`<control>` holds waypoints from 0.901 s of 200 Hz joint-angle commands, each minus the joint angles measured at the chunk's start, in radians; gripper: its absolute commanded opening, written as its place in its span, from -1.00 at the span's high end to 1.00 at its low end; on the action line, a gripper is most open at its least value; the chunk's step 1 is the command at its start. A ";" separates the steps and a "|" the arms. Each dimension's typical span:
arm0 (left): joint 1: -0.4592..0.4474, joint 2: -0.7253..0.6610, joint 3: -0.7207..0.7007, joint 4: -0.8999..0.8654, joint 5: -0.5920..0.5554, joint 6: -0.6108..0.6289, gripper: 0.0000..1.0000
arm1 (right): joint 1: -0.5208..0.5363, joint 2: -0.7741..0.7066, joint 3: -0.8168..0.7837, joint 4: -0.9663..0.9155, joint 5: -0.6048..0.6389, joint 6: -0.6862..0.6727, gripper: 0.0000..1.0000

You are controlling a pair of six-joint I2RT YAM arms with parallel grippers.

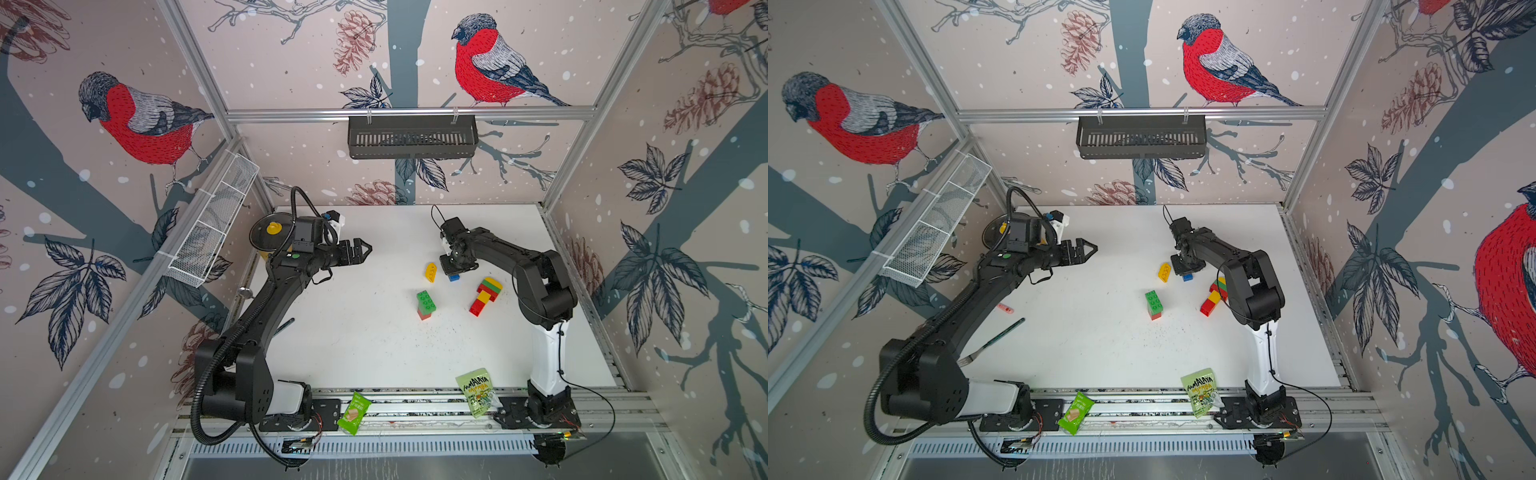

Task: Assemble an ice cream with lego
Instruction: Pick up the lego brick from the center of the board, then assemble the lego brick with the lego brick.

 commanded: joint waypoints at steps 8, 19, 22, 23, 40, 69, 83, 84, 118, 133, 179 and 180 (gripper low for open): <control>0.002 -0.023 -0.033 0.058 -0.008 -0.018 -0.97 | 0.052 -0.112 0.032 -0.043 0.027 -0.040 0.56; 0.002 -0.035 -0.053 0.077 -0.010 -0.027 -0.97 | 0.085 -0.164 0.030 -0.063 0.023 -0.039 0.54; 0.002 -0.038 -0.059 0.079 -0.014 -0.029 -0.97 | 0.093 -0.175 0.030 -0.076 0.016 -0.038 0.53; 0.002 -0.039 -0.061 0.081 -0.015 -0.030 -0.97 | 0.096 -0.180 0.030 -0.080 0.013 -0.037 0.53; 0.003 -0.056 -0.086 0.085 -0.054 -0.046 -0.97 | 0.154 -0.224 0.030 -0.140 -0.014 -0.017 0.51; 0.027 -0.065 -0.099 0.039 -0.144 -0.070 -0.97 | 0.262 -0.239 0.036 -0.261 -0.001 0.049 0.52; 0.054 -0.072 -0.127 0.029 -0.131 -0.069 -0.97 | 0.300 -0.256 0.017 -0.270 -0.008 0.082 0.52; 0.056 -0.073 -0.128 0.030 -0.128 -0.069 -0.97 | 0.303 -0.257 0.015 -0.271 -0.009 0.086 0.52; 0.085 -0.088 -0.153 0.043 -0.071 -0.073 -0.97 | 0.350 -0.269 0.013 -0.294 -0.012 0.143 0.53; 0.085 -0.090 -0.154 0.046 -0.053 -0.074 -0.97 | 0.349 -0.262 0.032 -0.312 -0.009 0.173 0.53; 0.085 -0.092 -0.157 0.045 -0.039 -0.071 -0.97 | 0.354 -0.245 0.064 -0.353 -0.044 0.243 0.54; 0.085 -0.093 -0.157 0.045 -0.039 -0.070 -0.97 | 0.356 -0.245 0.063 -0.354 -0.044 0.245 0.53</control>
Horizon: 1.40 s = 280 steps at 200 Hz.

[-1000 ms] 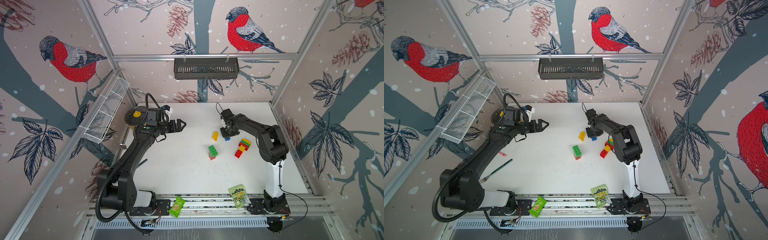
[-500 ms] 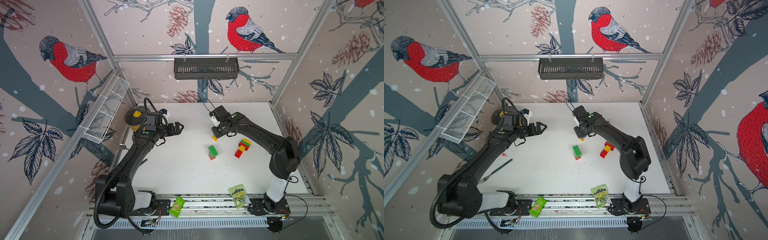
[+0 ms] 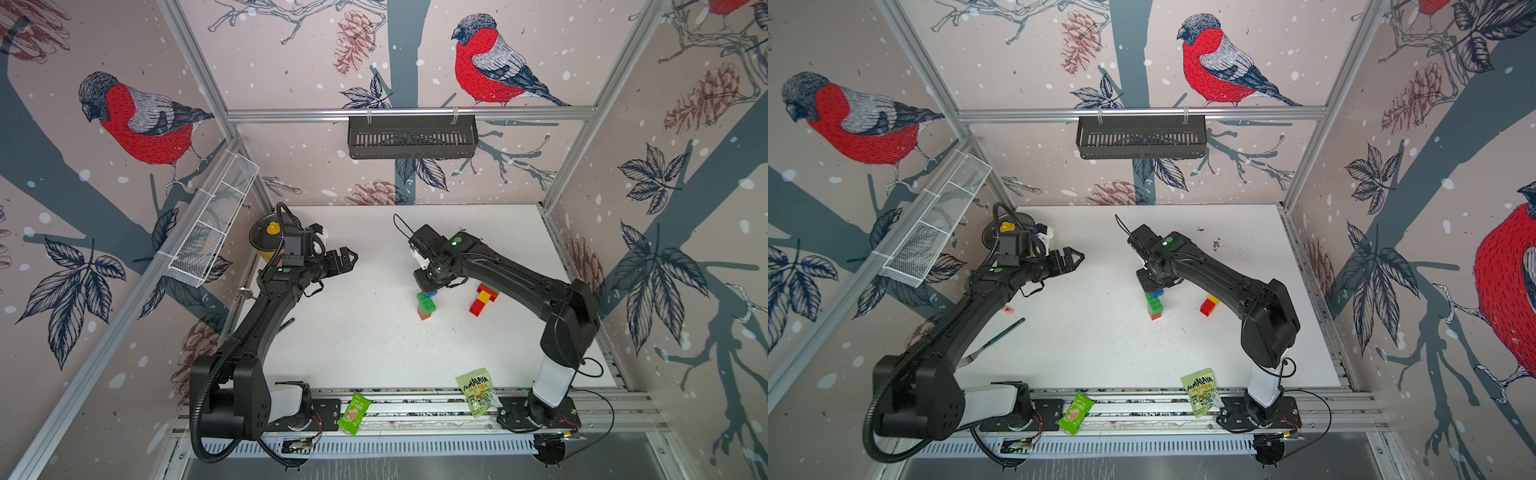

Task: Assemble an ice cream with lego
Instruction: Assemble the lego brick with the lego brick.

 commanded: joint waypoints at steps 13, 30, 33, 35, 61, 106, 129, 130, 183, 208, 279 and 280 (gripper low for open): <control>0.001 -0.011 -0.005 0.014 0.022 -0.001 -0.97 | 0.012 0.001 0.010 -0.053 -0.026 0.069 0.54; 0.000 -0.010 -0.009 0.017 0.025 -0.005 -0.97 | 0.020 -0.007 0.004 -0.060 -0.027 0.085 0.53; 0.000 -0.011 -0.009 0.018 0.026 -0.005 -0.97 | 0.021 -0.009 0.003 -0.060 -0.028 0.086 0.54; 0.000 -0.010 -0.008 0.018 0.027 -0.005 -0.97 | 0.021 -0.009 0.001 -0.060 -0.028 0.087 0.53; 0.000 -0.009 -0.010 0.023 0.035 -0.007 -0.97 | 0.028 -0.020 -0.017 -0.040 -0.031 0.102 0.54; 0.000 -0.017 -0.008 0.020 0.046 -0.004 -0.97 | 0.035 -0.010 -0.038 -0.032 -0.027 0.112 0.54; 0.000 -0.016 -0.012 0.027 0.053 -0.007 -0.97 | 0.035 -0.007 -0.046 -0.027 -0.021 0.112 0.54; 0.001 -0.016 -0.011 0.027 0.054 -0.007 -0.97 | 0.035 -0.006 -0.046 -0.028 -0.022 0.112 0.54; 0.002 -0.016 -0.012 0.030 0.056 -0.007 -0.97 | 0.041 -0.003 -0.064 -0.023 -0.013 0.108 0.55; 0.003 -0.016 -0.013 0.033 0.057 -0.008 -0.97 | 0.041 -0.009 -0.084 -0.007 -0.013 0.102 0.56; 0.004 -0.018 -0.012 0.029 0.052 -0.007 -0.97 | 0.053 0.008 -0.088 -0.037 0.025 0.100 0.57; 0.004 -0.018 -0.012 0.029 0.052 -0.007 -0.97 | 0.054 0.009 -0.088 -0.038 0.026 0.100 0.57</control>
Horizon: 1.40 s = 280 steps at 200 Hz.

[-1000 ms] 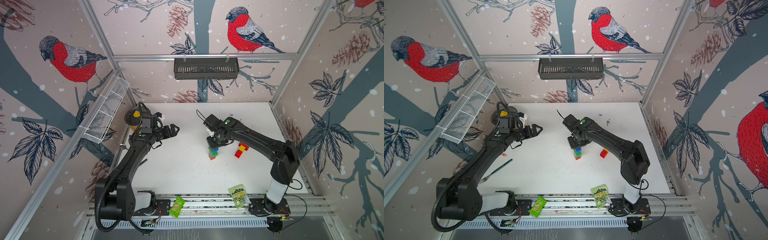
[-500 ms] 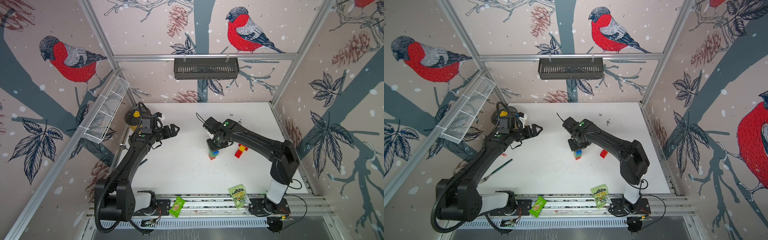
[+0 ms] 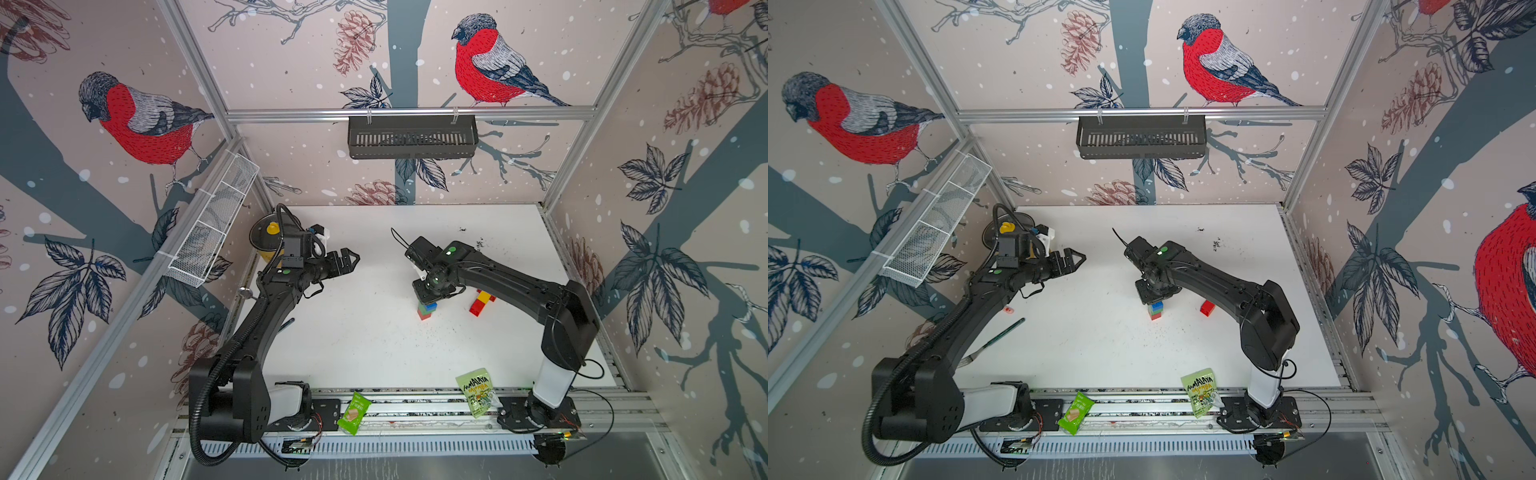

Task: Assemble an ice cream with lego
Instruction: Assemble the lego brick with the lego brick.

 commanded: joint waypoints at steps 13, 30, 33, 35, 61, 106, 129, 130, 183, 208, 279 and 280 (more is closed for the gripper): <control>0.003 -0.007 0.000 0.022 0.003 -0.002 -0.97 | 0.012 0.032 0.006 -0.061 0.051 0.000 0.57; 0.003 -0.010 -0.001 0.022 0.003 -0.002 -0.97 | 0.017 0.043 -0.004 -0.064 0.051 -0.001 0.58; 0.004 -0.011 -0.001 0.022 0.002 -0.002 -0.97 | 0.017 0.043 -0.008 -0.061 0.050 -0.002 0.58; 0.003 -0.011 -0.002 0.022 0.003 -0.001 -0.97 | 0.017 0.043 -0.010 -0.060 0.049 -0.003 0.58; 0.004 -0.015 -0.003 0.020 -0.003 0.000 -0.97 | 0.017 0.047 -0.047 -0.047 0.036 -0.013 0.63; 0.003 -0.026 -0.005 0.014 -0.017 0.003 -0.97 | 0.015 0.065 -0.090 -0.049 0.033 -0.020 0.70; 0.003 -0.028 -0.004 0.013 -0.020 0.003 -0.97 | 0.015 0.050 -0.048 -0.041 0.055 -0.018 0.56; 0.003 -0.028 -0.004 0.014 -0.020 0.004 -0.97 | 0.015 0.050 -0.046 -0.040 0.054 -0.018 0.55; 0.004 -0.028 -0.010 0.023 -0.022 -0.002 -0.97 | 0.015 0.021 0.009 -0.013 0.042 -0.014 0.29; 0.003 -0.032 -0.010 0.022 -0.033 -0.002 -0.97 | 0.017 0.012 -0.003 -0.004 0.049 -0.008 0.10; 0.003 -0.027 -0.013 0.031 -0.031 -0.007 -0.97 | 0.006 -0.042 0.043 0.091 0.034 0.000 -0.33; 0.003 -0.026 -0.014 0.032 -0.031 -0.007 -0.97 | 0.004 -0.044 0.043 0.095 0.032 0.000 -0.34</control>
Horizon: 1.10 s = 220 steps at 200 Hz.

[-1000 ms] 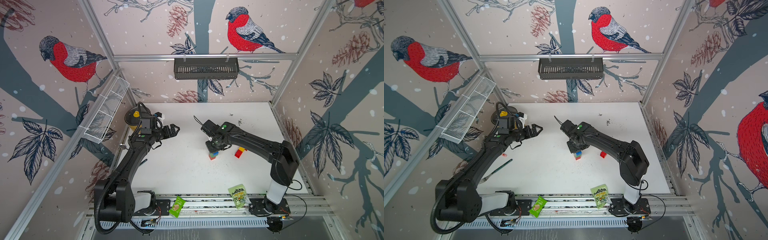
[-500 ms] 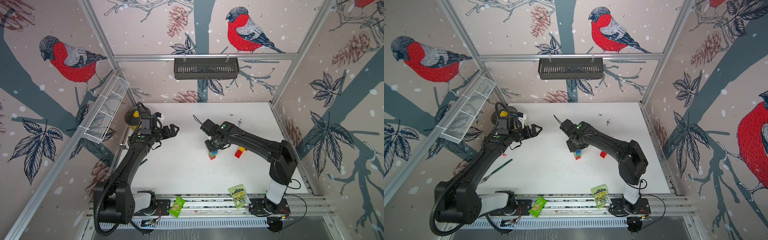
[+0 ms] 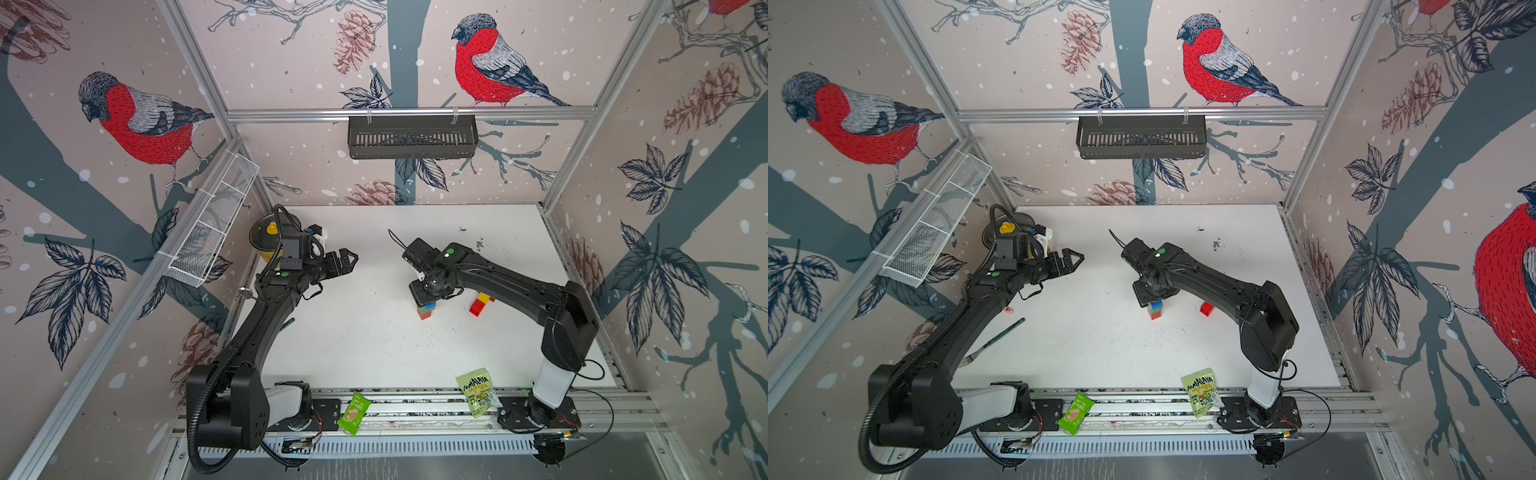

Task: Assemble an ice cream with lego
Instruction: Assemble the lego brick with the lego brick, then adjust the lego brick at the center of the board.

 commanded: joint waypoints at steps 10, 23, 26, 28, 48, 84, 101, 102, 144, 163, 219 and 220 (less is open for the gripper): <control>0.003 0.000 0.000 0.029 -0.009 -0.005 -0.97 | -0.031 -0.055 0.024 0.109 -0.026 0.005 -0.34; 0.003 -0.004 0.002 0.023 -0.022 0.000 -0.97 | -0.084 -0.100 -0.015 0.179 -0.066 0.006 -0.35; 0.003 -0.005 0.004 0.021 -0.027 0.000 -0.97 | -0.097 -0.111 -0.028 0.195 -0.076 0.008 -0.35; 0.003 -0.006 0.005 0.021 -0.030 0.001 -0.97 | -0.112 -0.117 -0.038 0.208 -0.083 0.009 -0.35; 0.003 -0.012 0.008 0.021 -0.051 0.008 -0.97 | -0.245 -0.151 -0.128 0.299 -0.141 -0.002 -0.37; 0.003 0.007 0.030 0.008 -0.091 0.026 -0.97 | -0.367 -0.052 -0.165 0.329 -0.196 -0.054 -0.38; 0.003 0.018 0.037 0.002 -0.113 0.032 -0.97 | -0.374 -0.008 -0.180 0.376 -0.247 -0.065 -0.39; 0.003 0.018 0.037 0.002 -0.113 0.031 -0.97 | -0.375 -0.005 -0.181 0.378 -0.248 -0.066 -0.39; 0.003 0.047 0.049 -0.012 -0.136 0.035 -0.97 | -0.388 0.117 -0.150 0.424 -0.248 -0.092 -0.41; 0.003 0.057 0.056 -0.021 -0.151 0.045 -0.97 | -0.396 0.177 -0.108 0.415 -0.229 -0.103 -0.42; 0.004 0.081 0.069 -0.052 -0.172 0.066 -0.97 | -0.384 0.310 0.002 0.427 -0.277 -0.095 -0.41; 0.004 0.081 0.069 -0.052 -0.172 0.066 -0.97 | -0.383 0.312 0.003 0.425 -0.277 -0.095 -0.41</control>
